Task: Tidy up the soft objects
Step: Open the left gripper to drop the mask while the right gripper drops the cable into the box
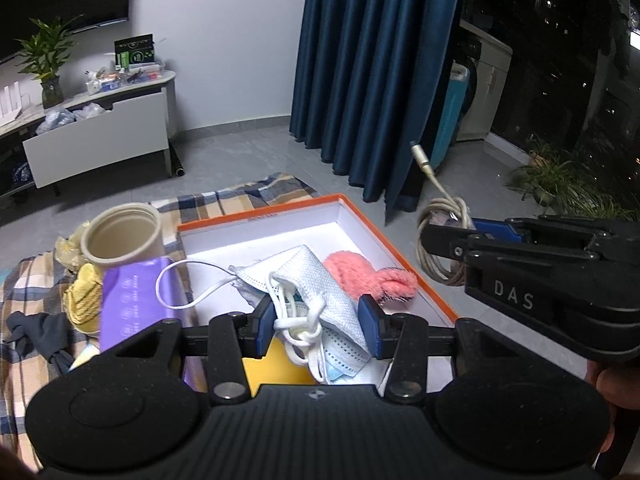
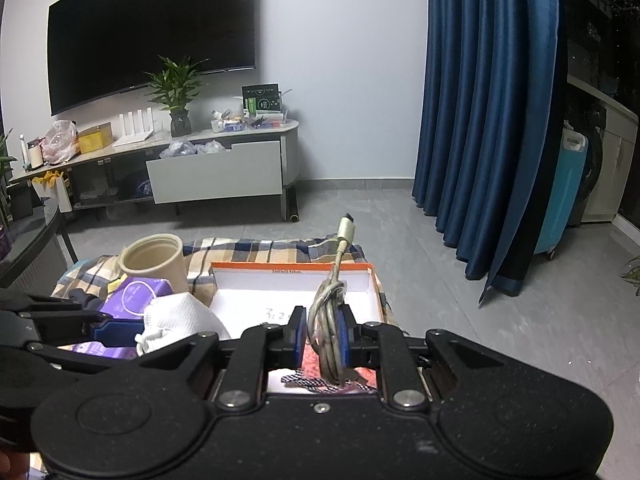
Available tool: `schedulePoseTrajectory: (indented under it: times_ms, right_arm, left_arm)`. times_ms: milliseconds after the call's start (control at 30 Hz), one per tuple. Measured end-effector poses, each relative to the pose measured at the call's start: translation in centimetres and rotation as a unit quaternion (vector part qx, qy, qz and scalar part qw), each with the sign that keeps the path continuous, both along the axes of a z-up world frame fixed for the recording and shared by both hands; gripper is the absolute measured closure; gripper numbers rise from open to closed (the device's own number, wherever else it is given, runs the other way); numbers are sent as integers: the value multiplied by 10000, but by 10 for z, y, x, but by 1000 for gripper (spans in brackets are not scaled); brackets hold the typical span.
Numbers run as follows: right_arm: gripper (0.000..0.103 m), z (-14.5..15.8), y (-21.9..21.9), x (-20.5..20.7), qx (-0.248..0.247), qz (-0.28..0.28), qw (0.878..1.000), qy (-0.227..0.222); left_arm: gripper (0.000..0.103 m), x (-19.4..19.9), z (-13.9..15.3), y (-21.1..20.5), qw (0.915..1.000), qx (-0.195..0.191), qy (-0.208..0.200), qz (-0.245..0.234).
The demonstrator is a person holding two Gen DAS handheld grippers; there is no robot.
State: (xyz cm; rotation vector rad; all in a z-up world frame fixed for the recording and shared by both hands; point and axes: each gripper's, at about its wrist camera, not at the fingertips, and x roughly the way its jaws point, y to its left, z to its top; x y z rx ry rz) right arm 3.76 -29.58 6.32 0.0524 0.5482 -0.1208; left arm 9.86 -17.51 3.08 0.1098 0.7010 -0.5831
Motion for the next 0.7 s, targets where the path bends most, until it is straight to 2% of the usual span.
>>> schedulePoseTrajectory:
  times_ms: [100,167,200,233,400,533,700]
  right_arm:
    - [72,-1,-2,-1,6,-36,10000,22]
    - [52,1,-2,-2,38,-4,10000,16]
    - [47,1,-3,-2,39,27,10000,22]
    - [37,2,-3,-2,27,53,10000,35]
    - [36,8,-4,-5,30,44,10000,-19]
    - [36,11,-8,-10,154,-63,9998,-136]
    - [35,15,0,-12,79,14,9997,-229]
  left_arm:
    - [56,0,-4,-4,9999,-10,91,-130]
    - [55,1,-6,-5,9997,11,140,-179]
    - [55,0,-7,-5,9996,7,167,-208]
    - [53,1,-8,-5,9995,5,205,-245]
    - [53,0,-14,-7,9988,7,327,-368]
    - [43,-1,-15,-7,9988,-22,337,-347]
    - [37,-3,-10,-6,9991,-99,276,-293]
